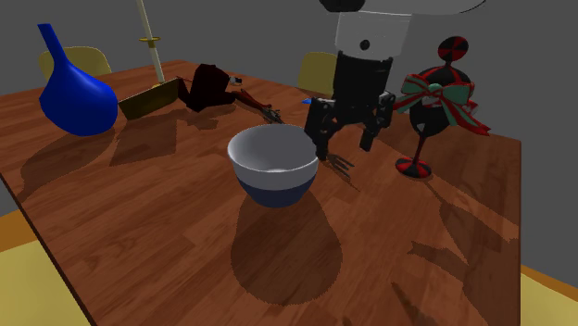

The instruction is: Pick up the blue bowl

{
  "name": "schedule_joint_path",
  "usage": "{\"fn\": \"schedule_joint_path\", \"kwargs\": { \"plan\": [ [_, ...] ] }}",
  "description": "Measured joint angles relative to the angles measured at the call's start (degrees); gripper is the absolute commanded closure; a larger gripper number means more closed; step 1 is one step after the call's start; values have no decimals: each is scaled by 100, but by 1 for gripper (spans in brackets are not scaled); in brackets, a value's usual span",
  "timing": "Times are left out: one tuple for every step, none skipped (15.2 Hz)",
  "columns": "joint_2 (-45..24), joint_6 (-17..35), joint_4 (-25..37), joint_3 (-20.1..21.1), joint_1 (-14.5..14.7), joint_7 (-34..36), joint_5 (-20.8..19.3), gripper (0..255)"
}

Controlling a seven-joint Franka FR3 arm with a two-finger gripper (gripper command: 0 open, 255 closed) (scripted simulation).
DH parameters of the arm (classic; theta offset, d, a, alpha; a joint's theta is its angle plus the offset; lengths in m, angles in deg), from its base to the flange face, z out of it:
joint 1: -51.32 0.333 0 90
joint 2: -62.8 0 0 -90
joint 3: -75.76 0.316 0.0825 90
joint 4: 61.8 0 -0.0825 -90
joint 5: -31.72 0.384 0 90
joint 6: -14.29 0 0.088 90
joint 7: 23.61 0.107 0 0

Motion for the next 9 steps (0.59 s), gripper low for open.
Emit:
{"fn": "schedule_joint_path", "kwargs": {
  "plan": [
    [-253, -63, 307, -3, -1, -11, 65, 0],
    [-522, -99, 607, -12, -12, -40, 132, 0],
    [-814, -173, 963, -9, -15, -40, 196, 0],
    [-1046, -174, 1187, -7, -24, -57, 261, 0],
    [-1265, -245, 1462, -15, -51, -93, 325, 0],
    [-1551, -355, 1853, -7, -61, -84, 387, 0],
    [-1832, -451, 2223, -4, -83, -99, 443, 0],
    [-1928, -437, 2297, 0, -91, -108, 471, 0],
    [-2005, -401, 2337, 3, -95, -117, 486, 0]
  ]
}}
